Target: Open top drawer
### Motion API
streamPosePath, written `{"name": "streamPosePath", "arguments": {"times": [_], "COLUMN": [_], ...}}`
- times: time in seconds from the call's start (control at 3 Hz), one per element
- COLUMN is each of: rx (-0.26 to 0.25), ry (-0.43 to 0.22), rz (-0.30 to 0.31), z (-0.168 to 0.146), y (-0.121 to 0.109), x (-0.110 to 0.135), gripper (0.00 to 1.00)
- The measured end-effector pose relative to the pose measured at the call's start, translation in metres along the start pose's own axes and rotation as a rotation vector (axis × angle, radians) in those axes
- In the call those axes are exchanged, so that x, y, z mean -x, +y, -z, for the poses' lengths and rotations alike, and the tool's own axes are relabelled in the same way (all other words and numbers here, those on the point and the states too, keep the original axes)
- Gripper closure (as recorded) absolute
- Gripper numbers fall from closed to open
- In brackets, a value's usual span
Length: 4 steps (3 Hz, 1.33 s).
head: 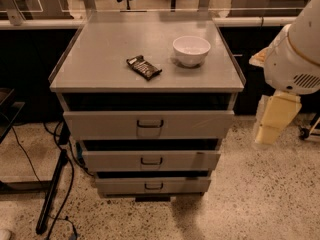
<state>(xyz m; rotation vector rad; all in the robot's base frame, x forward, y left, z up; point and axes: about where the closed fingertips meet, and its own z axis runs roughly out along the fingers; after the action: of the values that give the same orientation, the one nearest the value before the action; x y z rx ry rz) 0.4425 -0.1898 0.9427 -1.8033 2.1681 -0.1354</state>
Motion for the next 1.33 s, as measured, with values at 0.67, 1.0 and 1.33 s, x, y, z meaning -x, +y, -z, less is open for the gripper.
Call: {"name": "streamPosePath", "arguments": {"times": [0.67,1.0,1.33], "rx": [0.003,0.043,0.043], "ry": [0.004,0.000,0.000], "rz": [0.031,0.034,0.034], "z": [-0.039,-0.096,-0.096], "y": [0.025,0.037,0.037], "x": [0.014,0.019,0.019], "gripper": [0.00,0.00,0.00]}}
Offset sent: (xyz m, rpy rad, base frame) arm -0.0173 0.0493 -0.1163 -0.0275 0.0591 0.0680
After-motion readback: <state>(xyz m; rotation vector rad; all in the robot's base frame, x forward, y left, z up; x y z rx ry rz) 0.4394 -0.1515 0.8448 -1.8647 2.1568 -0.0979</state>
